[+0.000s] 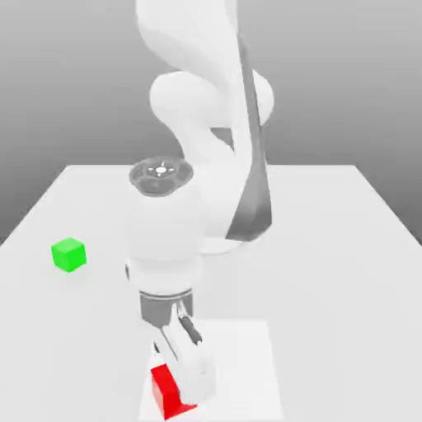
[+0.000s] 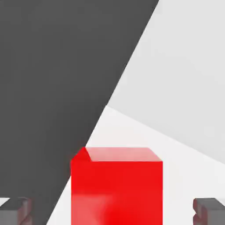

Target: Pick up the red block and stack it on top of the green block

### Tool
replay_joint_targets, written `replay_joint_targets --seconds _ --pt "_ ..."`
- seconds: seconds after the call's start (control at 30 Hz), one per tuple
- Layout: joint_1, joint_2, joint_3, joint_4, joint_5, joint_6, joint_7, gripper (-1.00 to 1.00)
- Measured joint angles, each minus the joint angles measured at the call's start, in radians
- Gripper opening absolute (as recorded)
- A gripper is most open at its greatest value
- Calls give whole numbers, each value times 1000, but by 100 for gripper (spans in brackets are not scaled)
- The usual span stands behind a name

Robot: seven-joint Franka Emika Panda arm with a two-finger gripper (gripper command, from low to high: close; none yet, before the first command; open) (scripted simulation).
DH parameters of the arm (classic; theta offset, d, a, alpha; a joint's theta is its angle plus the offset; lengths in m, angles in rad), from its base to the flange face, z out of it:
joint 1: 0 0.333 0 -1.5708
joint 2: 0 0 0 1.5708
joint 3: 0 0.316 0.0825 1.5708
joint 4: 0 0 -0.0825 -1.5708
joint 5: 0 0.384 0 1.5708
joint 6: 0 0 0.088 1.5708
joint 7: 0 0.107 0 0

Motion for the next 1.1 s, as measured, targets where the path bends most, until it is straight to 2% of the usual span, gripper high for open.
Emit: replay_joint_targets --seconds 0.23,0.4,0.5,0.63,0.8,1.1 --pt "-1 -1 1 0 -1 1 2 -100" --pt "-15 -158 15 -27 25 -129 -14 -100" --pt "-61 -232 -71 -77 -6 -150 88 -100" --pt "-199 -324 -185 -154 -71 -161 261 -100" --pt "-399 -437 -255 -251 -138 -171 471 -100" --pt "-683 -623 -405 -430 -180 -178 795 -100"
